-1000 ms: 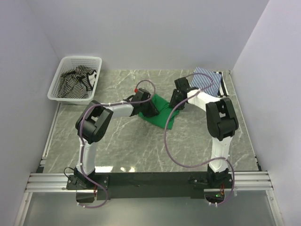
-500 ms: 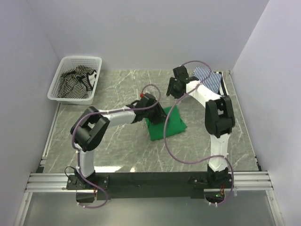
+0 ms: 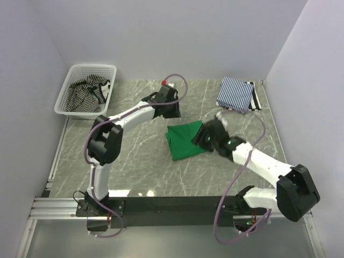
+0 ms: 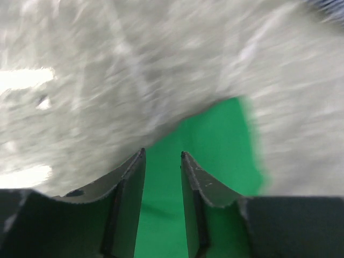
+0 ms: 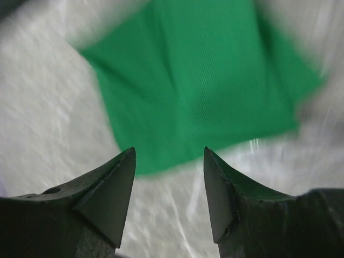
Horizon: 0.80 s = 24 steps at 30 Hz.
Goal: Fold and stack the tank tops
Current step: Fold the tank top
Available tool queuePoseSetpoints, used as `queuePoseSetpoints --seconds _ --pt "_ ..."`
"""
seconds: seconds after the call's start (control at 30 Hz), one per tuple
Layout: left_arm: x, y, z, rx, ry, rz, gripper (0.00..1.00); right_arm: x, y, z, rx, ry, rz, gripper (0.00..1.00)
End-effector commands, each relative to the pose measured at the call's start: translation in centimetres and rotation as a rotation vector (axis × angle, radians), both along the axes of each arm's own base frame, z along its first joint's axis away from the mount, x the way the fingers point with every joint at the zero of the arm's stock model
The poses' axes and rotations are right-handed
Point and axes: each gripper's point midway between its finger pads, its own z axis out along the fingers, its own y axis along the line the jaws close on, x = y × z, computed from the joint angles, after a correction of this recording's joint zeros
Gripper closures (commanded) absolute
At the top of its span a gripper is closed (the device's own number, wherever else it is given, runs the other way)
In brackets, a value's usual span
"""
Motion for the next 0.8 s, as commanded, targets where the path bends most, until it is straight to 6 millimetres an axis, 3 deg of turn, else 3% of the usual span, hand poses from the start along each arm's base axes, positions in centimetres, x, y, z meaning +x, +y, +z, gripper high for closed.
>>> queuePoseSetpoints --seconds 0.0,0.03,0.07,0.13,0.17,0.4,0.63,0.77 --pt "-1.5 2.7 -5.3 0.275 0.038 -0.07 0.63 -1.8 1.0 -1.8 0.129 0.016 -0.114 0.39" --pt "-1.6 2.8 -5.8 0.291 0.041 -0.073 0.64 -1.7 1.6 -1.6 0.194 0.004 -0.135 0.38" --pt "-1.9 2.7 -6.4 0.307 0.046 -0.083 0.65 -2.7 1.2 -3.0 0.207 0.022 -0.142 0.37" --pt "-2.0 3.5 -8.0 0.38 0.052 -0.066 0.7 -2.8 1.2 -3.4 0.251 0.015 -0.172 0.35" --pt "-2.4 3.6 -8.7 0.404 0.059 -0.067 0.72 -3.4 0.6 -4.5 0.235 0.03 -0.188 0.34" --pt "-4.4 6.8 -12.7 0.548 0.144 0.002 0.99 -3.4 -0.3 -6.4 0.278 0.021 -0.28 0.31" --pt "-6.5 7.3 -13.2 0.515 0.183 0.019 0.99 -2.3 0.3 -6.8 0.296 -0.001 -0.287 0.29" --pt "-7.2 7.3 -13.5 0.496 0.202 0.017 0.99 -2.2 0.3 -8.2 0.286 0.027 -0.31 0.29"
